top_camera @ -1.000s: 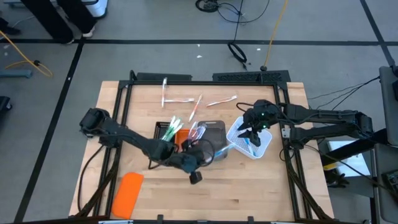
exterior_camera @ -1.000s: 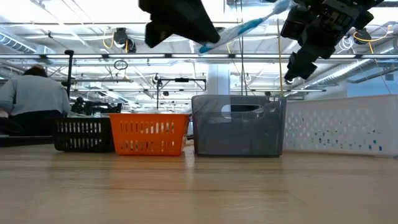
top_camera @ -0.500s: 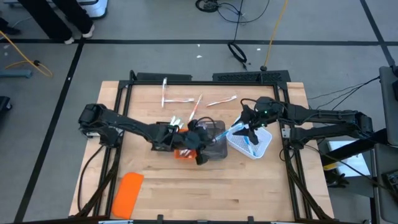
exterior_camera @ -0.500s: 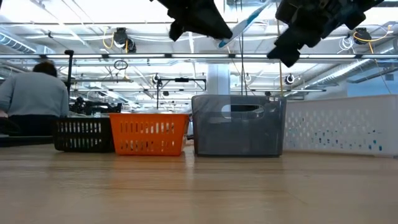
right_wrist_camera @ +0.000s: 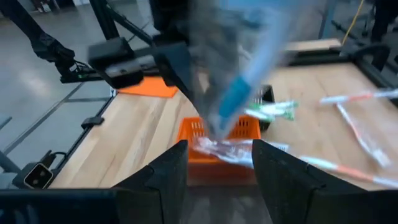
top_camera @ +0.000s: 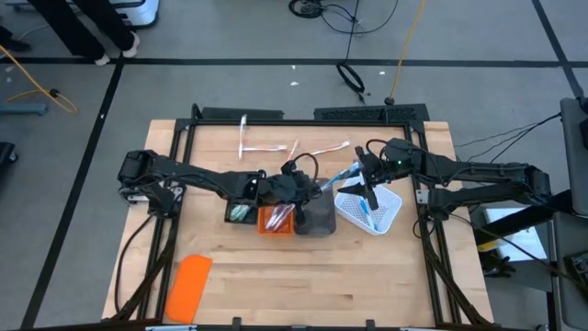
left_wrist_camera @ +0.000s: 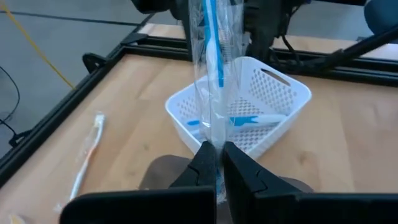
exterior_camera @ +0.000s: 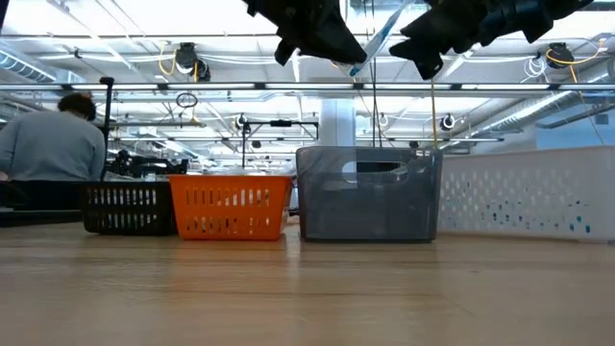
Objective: Pick & Place Toothbrushes
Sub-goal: Put the blue toothbrush into the white bin
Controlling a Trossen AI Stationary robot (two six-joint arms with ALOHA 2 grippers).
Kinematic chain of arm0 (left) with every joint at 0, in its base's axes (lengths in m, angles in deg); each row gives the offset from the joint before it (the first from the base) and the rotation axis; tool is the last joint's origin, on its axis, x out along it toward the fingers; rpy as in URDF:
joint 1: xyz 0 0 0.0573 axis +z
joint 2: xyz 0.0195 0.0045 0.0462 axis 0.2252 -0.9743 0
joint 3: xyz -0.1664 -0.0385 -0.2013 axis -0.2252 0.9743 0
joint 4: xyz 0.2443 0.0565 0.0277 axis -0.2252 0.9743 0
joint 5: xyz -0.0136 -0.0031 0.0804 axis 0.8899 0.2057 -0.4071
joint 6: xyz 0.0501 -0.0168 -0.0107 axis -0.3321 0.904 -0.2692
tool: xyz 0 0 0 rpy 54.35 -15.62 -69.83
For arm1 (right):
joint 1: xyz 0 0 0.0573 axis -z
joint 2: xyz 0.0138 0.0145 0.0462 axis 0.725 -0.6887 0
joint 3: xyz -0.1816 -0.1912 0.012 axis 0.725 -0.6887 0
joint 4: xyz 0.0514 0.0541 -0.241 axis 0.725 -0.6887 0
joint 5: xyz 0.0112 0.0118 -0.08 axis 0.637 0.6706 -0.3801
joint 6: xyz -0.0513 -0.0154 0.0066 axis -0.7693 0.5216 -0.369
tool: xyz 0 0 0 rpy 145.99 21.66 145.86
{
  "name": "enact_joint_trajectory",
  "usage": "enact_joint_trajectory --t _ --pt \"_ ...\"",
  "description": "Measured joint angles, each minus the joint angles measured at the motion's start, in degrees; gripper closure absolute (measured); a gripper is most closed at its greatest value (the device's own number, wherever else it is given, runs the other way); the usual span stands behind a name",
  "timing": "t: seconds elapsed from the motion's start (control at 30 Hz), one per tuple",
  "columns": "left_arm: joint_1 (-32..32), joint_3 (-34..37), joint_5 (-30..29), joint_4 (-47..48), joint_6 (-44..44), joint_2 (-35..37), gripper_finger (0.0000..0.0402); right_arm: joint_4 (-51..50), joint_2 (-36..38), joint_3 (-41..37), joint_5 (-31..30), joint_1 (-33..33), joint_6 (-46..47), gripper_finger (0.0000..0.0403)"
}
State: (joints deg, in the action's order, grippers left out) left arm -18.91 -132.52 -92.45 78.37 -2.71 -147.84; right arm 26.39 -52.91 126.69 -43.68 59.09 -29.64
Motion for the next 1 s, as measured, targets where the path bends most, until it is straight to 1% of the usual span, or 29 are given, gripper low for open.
enact_joint_trajectory --t 0.27,0.43,0.57,0.63,0.7,0.77,0.83,0.87,1.0 --pt "0.77 0.0 0.04 -3.63 -1.51 0.0 0.0397 6.32 0.0 0.0 -0.18 0.0 -0.16 0.0232" --pt "0.73 0.0 0.21 -3.83 -1.69 0.0 0.0397 10.6 0.0 0.0 -0.44 0.0 -0.16 0.0232" --pt "0.73 0.0 0.2 -3.98 -1.69 0.0 0.0397 11.52 -0.15 0.0 -3.02 0.0 -0.15 0.0236" --pt "0.62 0.01 0.2 -3.97 -1.69 0.0 0.0399 10.82 -0.17 0.0 -4.02 0.0 -0.14 0.0251" --pt "0.62 0.0 0.18 -4.03 -1.69 0.0 0.0396 10.56 -0.17 0.0 -4.82 0.01 -0.18 0.0279" --pt "0.62 0.0 0.11 -3.9 -1.67 0.0 0.0393 10.28 -0.17 -0.03 -4.59 0.0 -0.47 0.0318" --pt "0.62 0.0 0.02 -3.77 -1.65 -0.02 0.0394 11.04 -0.15 -0.54 -4.41 0.0 -1.01 0.0367" --pt "0.69 0.02 -0.09 -3.66 -1.89 -0.02 0.0396 11.67 -0.15 -0.9 -4.0 -0.02 -1.28 0.0383" --pt "0.68 0.02 -0.07 -3.4 -1.87 -0.04 0.0396 11.99 -0.15 -1.41 -4.17 -0.02 -1.3 0.0386"
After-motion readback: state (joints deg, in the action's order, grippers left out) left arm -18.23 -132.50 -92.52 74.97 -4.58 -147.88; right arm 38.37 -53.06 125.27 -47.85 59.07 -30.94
